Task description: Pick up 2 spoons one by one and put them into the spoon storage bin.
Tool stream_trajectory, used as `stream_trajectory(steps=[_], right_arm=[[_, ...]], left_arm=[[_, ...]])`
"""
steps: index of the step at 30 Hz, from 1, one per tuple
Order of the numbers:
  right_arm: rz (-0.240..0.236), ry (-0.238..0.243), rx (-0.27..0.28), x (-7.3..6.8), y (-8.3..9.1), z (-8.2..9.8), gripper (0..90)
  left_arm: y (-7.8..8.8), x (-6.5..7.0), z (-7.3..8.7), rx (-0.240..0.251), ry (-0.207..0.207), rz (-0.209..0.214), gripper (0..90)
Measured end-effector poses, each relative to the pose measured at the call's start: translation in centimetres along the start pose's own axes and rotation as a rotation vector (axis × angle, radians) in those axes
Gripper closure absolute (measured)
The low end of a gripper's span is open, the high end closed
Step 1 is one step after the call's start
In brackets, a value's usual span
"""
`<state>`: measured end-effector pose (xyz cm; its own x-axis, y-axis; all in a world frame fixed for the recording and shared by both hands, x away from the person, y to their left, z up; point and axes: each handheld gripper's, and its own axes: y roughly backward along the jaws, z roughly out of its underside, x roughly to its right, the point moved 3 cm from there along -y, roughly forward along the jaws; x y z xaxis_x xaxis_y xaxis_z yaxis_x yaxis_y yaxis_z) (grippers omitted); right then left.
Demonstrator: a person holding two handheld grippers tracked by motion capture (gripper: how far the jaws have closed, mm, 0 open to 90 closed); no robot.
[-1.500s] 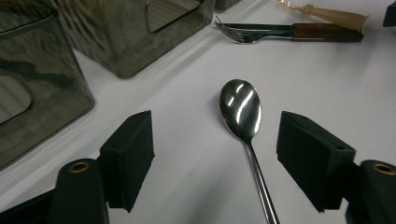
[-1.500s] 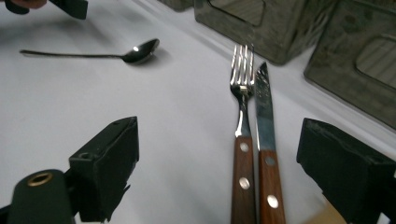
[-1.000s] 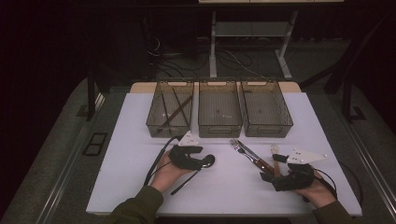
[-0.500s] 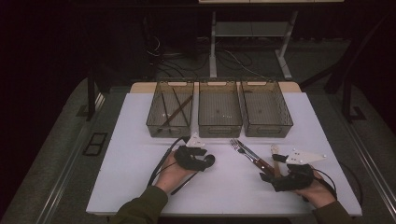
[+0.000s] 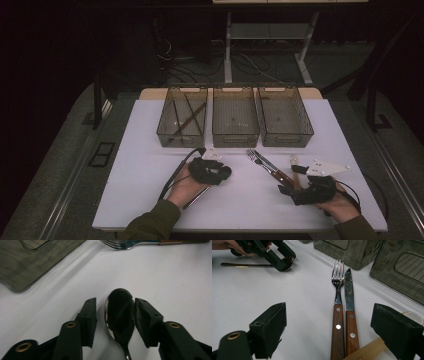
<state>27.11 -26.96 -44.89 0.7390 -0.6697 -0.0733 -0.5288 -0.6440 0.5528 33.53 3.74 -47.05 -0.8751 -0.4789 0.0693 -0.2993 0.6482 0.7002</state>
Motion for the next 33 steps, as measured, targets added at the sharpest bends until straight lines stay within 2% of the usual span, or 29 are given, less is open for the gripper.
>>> stream_trajectory(steps=[9,10,14,23,33], right_arm=[[-0.002,0.000,-0.001,-0.02,0.01,0.00,13.5],[-0.003,0.001,-0.001,-0.02,0.00,0.00,13.5],[-0.005,0.001,-0.002,-0.06,0.00,0.00,13.5],[-0.007,0.003,-0.002,-0.09,-0.01,0.00,13.6],[-0.008,0.003,-0.001,-0.10,0.00,-0.03,13.6]], left_arm=[[0.03,0.30,-0.09,-0.008,-0.014,0.000,65.8],[0.04,0.34,-0.11,0.001,-0.007,-0.001,67.7],[0.35,0.32,-0.21,0.007,-0.022,-0.002,74.7],[0.76,0.44,-0.42,0.030,-0.033,0.037,85.7],[0.85,0.36,-0.45,0.033,-0.023,0.050,87.4]])
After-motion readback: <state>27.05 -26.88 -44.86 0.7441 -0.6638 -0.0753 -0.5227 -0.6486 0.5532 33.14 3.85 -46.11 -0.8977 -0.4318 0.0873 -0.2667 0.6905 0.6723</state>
